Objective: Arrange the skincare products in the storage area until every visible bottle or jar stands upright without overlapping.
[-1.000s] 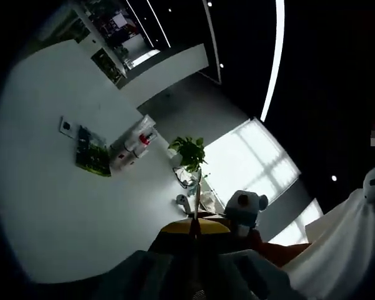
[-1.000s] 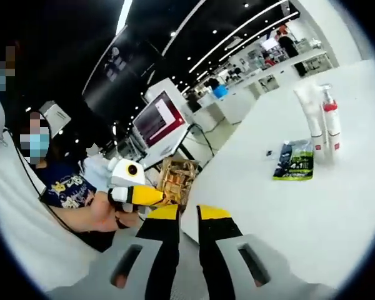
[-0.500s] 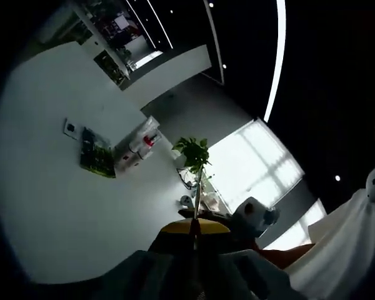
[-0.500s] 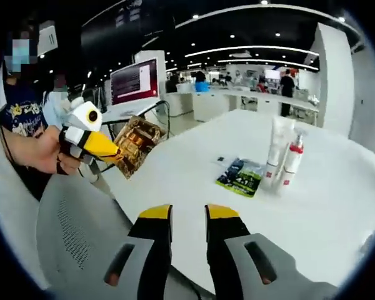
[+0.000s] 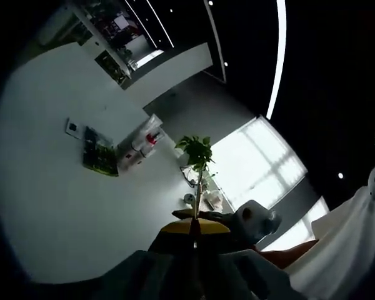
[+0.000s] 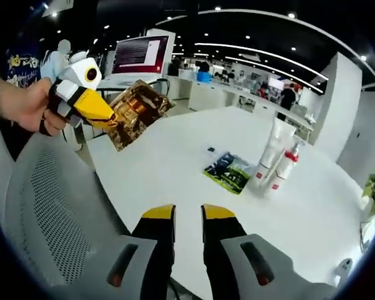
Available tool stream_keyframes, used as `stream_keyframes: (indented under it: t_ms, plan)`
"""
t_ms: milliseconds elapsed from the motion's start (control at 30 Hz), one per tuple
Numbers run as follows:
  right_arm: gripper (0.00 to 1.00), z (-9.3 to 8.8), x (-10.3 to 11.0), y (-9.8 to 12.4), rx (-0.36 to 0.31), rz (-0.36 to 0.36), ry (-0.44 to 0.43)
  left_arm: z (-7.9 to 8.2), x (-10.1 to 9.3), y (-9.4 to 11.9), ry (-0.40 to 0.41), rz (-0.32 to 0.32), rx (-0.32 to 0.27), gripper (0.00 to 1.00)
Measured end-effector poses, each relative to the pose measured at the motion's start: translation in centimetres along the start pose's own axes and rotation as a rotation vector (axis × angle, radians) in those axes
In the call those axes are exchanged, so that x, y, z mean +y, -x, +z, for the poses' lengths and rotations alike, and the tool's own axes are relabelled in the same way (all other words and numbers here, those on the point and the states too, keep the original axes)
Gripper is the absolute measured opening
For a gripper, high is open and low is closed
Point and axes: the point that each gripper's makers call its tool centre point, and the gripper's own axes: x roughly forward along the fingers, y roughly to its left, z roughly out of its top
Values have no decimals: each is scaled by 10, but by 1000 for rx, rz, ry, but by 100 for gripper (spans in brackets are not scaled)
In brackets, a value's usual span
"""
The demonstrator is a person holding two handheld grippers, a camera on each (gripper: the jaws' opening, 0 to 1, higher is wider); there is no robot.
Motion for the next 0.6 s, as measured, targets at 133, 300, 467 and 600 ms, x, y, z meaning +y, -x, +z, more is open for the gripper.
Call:
stream_keyframes:
  t_ms: [133,300,467,600]
  plan:
    - [14,0,0,0,0,-3,7,2,4,0,8,22,-7,1]
    - [15,-2,-2,0,4,-12,24,7,11,1,51,40,-32,1]
    - [15,-3,-3,0,12,-20,37,9,20,0,103,68,-39,1]
    - [15,-4,-3,-1,15,-23,41,6,26,-2,143,86,-20,1]
